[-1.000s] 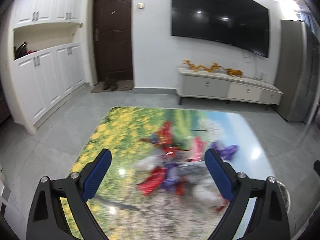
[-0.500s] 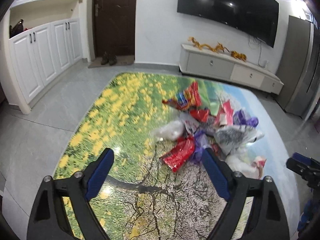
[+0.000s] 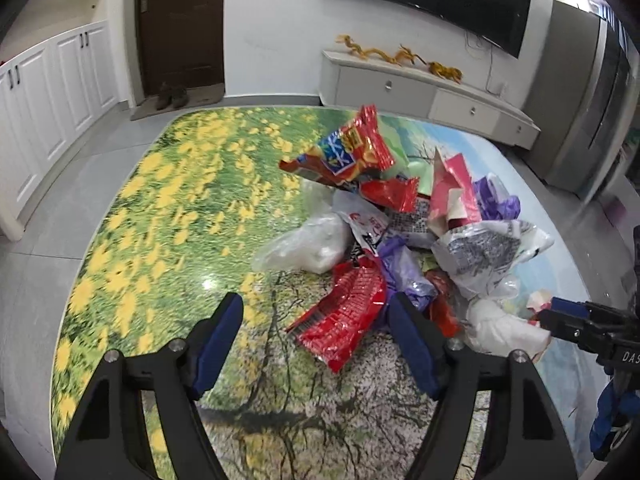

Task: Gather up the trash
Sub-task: 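Grasp the red snack bag with the left gripper while the right grasps the pink paper bag, then carry both bags over the bin and open both grippers to drop them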

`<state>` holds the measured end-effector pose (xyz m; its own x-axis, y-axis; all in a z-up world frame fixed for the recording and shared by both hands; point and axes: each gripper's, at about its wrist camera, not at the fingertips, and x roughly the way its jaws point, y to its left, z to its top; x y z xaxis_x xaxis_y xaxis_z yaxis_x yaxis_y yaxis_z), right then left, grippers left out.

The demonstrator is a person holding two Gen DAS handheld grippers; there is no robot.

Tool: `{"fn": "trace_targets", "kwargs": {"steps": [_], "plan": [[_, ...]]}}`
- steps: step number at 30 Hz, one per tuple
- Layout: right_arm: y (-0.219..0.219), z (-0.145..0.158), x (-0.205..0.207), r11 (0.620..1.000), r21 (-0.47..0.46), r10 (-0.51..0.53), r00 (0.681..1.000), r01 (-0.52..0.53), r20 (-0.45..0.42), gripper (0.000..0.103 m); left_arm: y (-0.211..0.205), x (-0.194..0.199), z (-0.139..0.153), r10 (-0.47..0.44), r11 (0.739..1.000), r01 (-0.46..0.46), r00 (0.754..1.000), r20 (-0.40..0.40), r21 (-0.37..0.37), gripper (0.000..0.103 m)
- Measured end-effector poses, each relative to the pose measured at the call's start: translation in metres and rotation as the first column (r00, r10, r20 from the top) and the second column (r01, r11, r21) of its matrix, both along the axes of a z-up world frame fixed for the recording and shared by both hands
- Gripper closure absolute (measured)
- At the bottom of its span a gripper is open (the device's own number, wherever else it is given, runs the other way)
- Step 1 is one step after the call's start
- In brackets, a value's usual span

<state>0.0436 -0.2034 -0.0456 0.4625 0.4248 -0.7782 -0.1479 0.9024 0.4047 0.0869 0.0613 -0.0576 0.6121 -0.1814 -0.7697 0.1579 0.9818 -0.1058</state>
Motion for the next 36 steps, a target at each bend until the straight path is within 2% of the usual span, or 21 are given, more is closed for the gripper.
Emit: {"fn": "trace_targets", "kwargs": {"steps": [1,3,6,8,9,11,12,14,17,28,33,36], "plan": [[0.002,0.000,0.001,1.000,0.003,0.009,1.000,-0.009,-0.001,0.046,0.000,0.002,-0.003,-0.014,1.000,0.014,1.000,-0.011,-0.006,0.039],[0.003,-0.001,-0.001,1.000,0.006,0.019,1.000,-0.019,-0.005,0.058,0.000,0.003,-0.008,-0.031,0.999,0.031,0.999,-0.026,-0.017,0.048],[0.009,0.000,-0.003,0.999,0.001,0.044,0.999,-0.044,-0.002,0.059,0.001,-0.002,-0.013,-0.052,0.998,0.050,0.998,-0.041,-0.027,0.062],[0.013,0.001,-0.006,0.998,-0.003,0.062,0.998,-0.062,0.007,0.059,0.001,-0.005,-0.014,-0.059,0.998,0.058,0.998,-0.039,-0.034,0.067],[0.015,0.002,-0.007,0.998,-0.003,0.069,0.998,-0.069,0.012,0.059,0.002,-0.007,-0.014,-0.064,0.997,0.063,0.997,-0.038,-0.039,0.082],[0.018,0.004,-0.011,0.997,-0.009,0.083,0.996,-0.083,0.022,0.059,0.003,-0.010,-0.012,-0.074,0.996,0.072,0.997,-0.034,-0.056,0.087],[0.019,0.006,-0.013,0.996,-0.013,0.087,0.996,-0.087,0.028,0.060,0.003,-0.013,-0.009,-0.071,0.996,0.070,0.997,-0.024,-0.055,0.091],[0.017,0.011,-0.019,0.996,-0.011,0.089,0.995,-0.089,0.041,0.060,0.003,-0.019,-0.004,-0.070,0.996,0.069,0.998,-0.007,-0.048,0.091],[0.011,0.018,-0.028,0.997,-0.011,0.081,0.995,-0.081,0.061,0.060,0.003,-0.031,0.003,-0.063,0.997,0.064,0.998,0.013,-0.042,0.101],[-0.026,0.046,-0.064,1.000,0.017,0.012,0.989,-0.014,0.145,0.060,0.009,-0.087,0.046,-0.016,0.999,0.020,0.995,0.094,-0.044,0.101],[-0.060,0.057,-0.080,0.998,0.040,-0.065,0.980,0.058,0.191,0.060,-0.022,-0.105,0.075,-0.080,0.995,0.088,0.986,0.148,-0.051,0.101],[-0.096,0.061,-0.092,0.989,0.049,-0.144,0.966,0.136,0.215,0.060,-0.062,-0.105,0.089,-0.170,0.983,0.180,0.970,0.171,-0.045,0.101]]}}
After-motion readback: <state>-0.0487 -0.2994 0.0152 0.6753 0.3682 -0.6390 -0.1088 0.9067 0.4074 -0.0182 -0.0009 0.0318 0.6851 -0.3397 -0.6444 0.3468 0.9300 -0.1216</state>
